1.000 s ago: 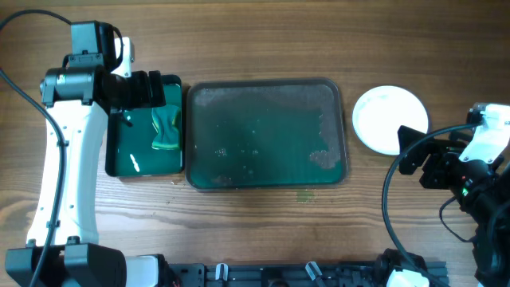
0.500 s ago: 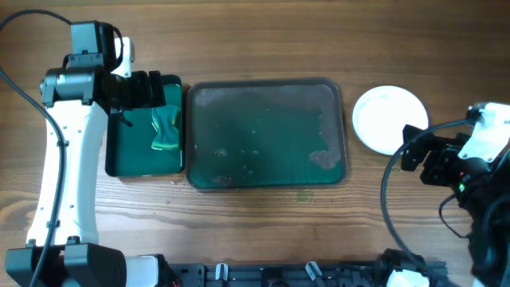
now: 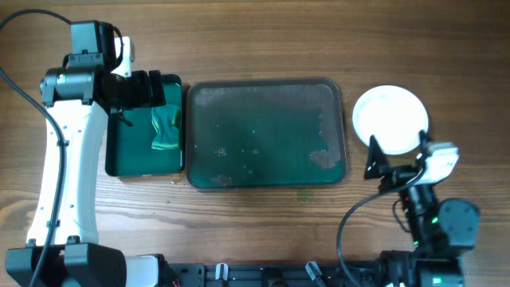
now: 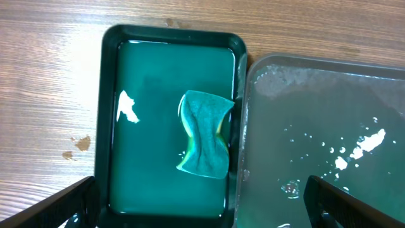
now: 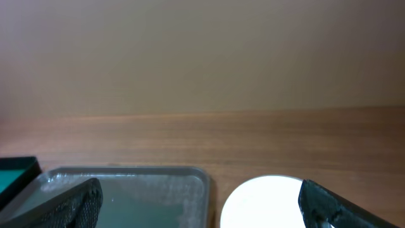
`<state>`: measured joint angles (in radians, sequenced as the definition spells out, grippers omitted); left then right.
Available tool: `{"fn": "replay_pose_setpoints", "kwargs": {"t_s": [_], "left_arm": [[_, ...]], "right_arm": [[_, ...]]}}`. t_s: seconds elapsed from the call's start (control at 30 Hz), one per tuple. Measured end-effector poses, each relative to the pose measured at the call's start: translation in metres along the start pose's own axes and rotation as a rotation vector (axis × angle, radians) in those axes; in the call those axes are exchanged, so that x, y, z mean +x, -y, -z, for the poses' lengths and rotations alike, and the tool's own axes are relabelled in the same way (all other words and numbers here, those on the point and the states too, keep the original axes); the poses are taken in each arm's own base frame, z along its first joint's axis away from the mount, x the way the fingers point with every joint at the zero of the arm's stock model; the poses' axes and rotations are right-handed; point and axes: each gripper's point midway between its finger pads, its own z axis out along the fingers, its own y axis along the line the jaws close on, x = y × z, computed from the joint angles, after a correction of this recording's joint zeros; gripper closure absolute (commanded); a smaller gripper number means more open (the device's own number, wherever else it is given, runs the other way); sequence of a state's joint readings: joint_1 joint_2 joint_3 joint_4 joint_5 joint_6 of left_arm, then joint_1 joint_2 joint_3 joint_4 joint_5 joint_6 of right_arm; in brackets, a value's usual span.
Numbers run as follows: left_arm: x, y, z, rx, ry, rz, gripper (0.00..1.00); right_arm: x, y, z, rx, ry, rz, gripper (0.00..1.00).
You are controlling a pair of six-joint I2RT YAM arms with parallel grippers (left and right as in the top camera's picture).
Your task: Clean dirty plates on tray and stack at the side
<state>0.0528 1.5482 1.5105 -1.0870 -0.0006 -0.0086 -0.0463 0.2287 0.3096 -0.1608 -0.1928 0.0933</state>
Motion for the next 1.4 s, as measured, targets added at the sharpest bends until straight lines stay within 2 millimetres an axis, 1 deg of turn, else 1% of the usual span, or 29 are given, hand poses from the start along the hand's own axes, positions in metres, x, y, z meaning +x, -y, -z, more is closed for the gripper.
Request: {"fn": "replay_pose_setpoints", "kwargs": {"t_s": [0.07, 0.17, 0.27, 0.37, 1.4], "left_arm": [[0.000, 0.000, 0.000, 0.000, 0.001, 0.000, 0.00], [0.000, 0.000, 0.000, 0.000, 0.000, 0.000, 0.00], [0.000, 0.000, 0.000, 0.000, 0.000, 0.000, 0.00], [0.000, 0.000, 0.000, 0.000, -0.001, 0.000, 0.00], [0.000, 0.000, 0.000, 0.000, -0.001, 0.000, 0.00]], "right_arm": [[0.020, -0.001, -0.001, -0.014, 0.016, 0.005, 0.00], [0.039, -0.001, -0.003, -0.024, 0.038, 0.009, 0.00], [0.053, 0.000, -0.005, -0.028, 0.066, 0.007, 0.00], [0.061, 0.001, -0.006, -0.029, 0.061, 0.007, 0.00], [0.060, -0.001, -0.006, -0.032, 0.069, 0.021, 0.00]]}}
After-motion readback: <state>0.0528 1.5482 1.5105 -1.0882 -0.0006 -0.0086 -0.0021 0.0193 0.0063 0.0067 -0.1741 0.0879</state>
